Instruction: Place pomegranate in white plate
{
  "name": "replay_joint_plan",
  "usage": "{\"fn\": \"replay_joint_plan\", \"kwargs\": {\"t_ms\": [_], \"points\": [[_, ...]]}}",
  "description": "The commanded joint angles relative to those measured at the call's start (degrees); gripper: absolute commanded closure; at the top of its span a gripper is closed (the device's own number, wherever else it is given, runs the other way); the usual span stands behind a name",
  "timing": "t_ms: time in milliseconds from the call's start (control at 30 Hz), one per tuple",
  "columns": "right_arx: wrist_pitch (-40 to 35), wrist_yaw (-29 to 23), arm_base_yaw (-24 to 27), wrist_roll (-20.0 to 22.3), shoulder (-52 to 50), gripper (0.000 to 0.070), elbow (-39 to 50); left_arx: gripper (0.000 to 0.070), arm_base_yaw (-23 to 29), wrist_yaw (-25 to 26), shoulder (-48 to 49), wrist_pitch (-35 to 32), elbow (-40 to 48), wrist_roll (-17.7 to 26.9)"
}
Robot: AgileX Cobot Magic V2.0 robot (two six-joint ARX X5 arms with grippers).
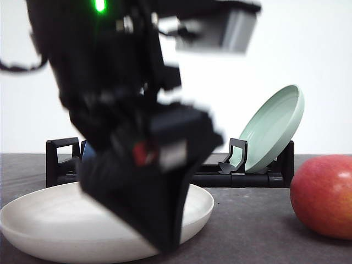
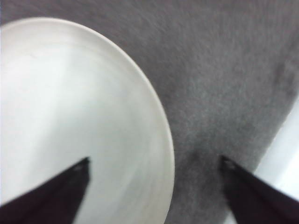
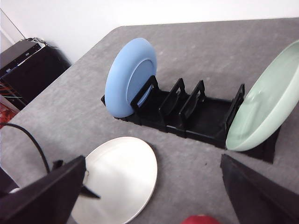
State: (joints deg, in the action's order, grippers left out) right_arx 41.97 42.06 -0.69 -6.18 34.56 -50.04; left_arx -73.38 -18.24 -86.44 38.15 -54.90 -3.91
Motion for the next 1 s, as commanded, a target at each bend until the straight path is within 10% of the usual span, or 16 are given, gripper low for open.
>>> {"fn": "replay_joint_plan", "kwargs": {"t_ms": [0, 367, 967], "points": [[0.8, 0.56, -0.09, -1.83, 0.63, 0.0112, -0.96, 0.005, -0.72, -0.41, 1.55, 1.15, -2.01, -3.95], [15.86, -8.61, -7.44, 0.45, 11.98, 0.005, -0.96, 0.0063, -0.8, 0.0, 22.28, 5.08, -2.82, -15.06], [9.64, -28.72, -23.24, 2.43, 40.36, 0.0, -0.94, 0.0064, -0.9, 4.55, 51.88, 10.72, -2.82, -15.72]]}}
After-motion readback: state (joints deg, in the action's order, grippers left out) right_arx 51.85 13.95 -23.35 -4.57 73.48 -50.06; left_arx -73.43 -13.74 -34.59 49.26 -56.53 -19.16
